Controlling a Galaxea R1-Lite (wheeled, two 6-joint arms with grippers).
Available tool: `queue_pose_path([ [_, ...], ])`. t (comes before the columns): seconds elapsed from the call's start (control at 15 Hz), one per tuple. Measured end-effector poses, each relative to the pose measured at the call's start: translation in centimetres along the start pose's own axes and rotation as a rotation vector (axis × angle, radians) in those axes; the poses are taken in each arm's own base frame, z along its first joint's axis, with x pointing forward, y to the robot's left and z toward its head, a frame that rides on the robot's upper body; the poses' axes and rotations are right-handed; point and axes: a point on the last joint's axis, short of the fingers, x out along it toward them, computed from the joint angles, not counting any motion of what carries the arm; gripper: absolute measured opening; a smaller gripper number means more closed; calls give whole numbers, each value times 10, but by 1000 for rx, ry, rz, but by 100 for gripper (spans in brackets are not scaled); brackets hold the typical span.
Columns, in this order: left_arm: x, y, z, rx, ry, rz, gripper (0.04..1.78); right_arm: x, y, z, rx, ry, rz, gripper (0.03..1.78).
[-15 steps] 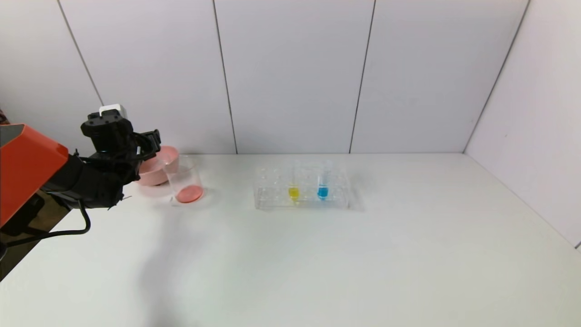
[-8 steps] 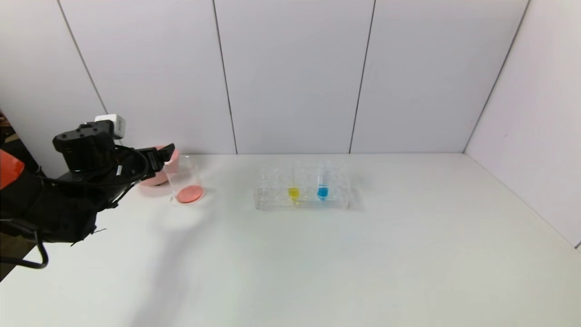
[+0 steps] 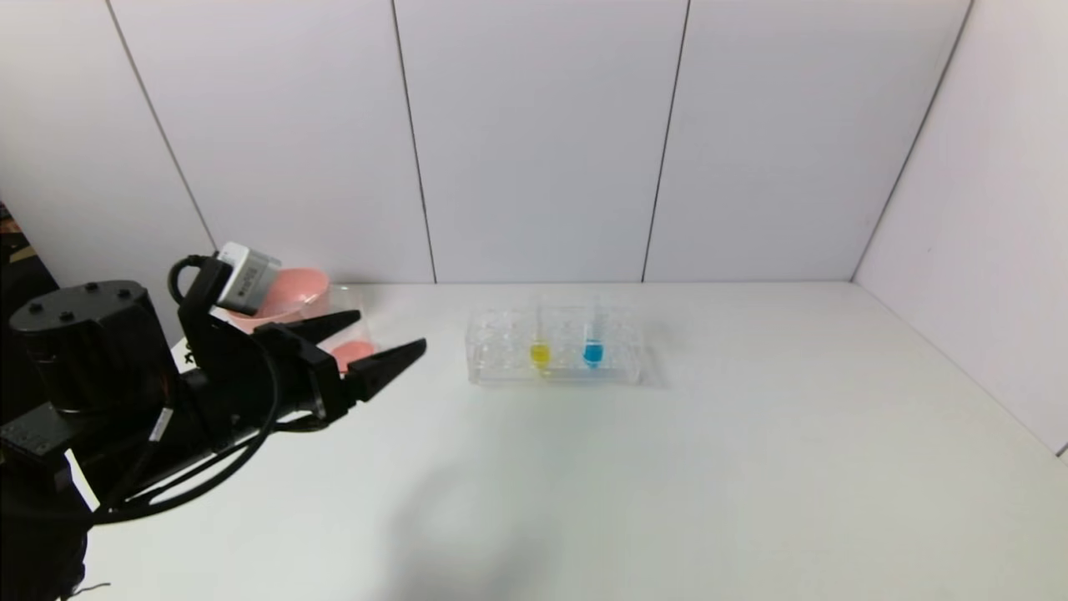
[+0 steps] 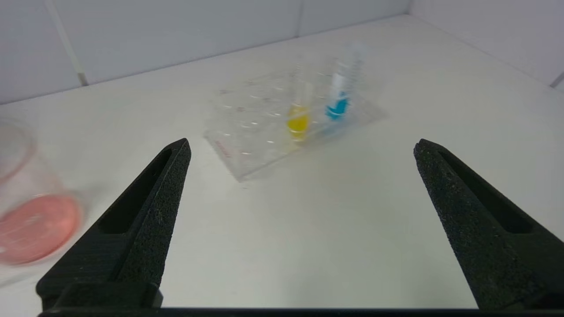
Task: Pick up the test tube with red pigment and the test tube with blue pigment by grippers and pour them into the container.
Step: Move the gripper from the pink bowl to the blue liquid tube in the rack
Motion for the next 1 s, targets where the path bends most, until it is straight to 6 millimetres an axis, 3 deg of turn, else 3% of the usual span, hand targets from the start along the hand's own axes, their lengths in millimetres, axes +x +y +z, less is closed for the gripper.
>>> queue_pose_path([
  [0.2, 9, -56, -10, 4, 42, -171, 176, 0, 0, 0, 0, 0, 0, 177],
  [0.33, 24, -90, -17, 12, 55, -174, 176, 0, 0, 0, 0, 0, 0, 177],
  [0.67, 98, -159, -30, 23, -1, 112, 176, 0, 0, 0, 0, 1, 0, 177],
  [1.0, 174, -196, -45, 30, -50, 475, 176, 0, 0, 0, 0, 0, 0, 177],
])
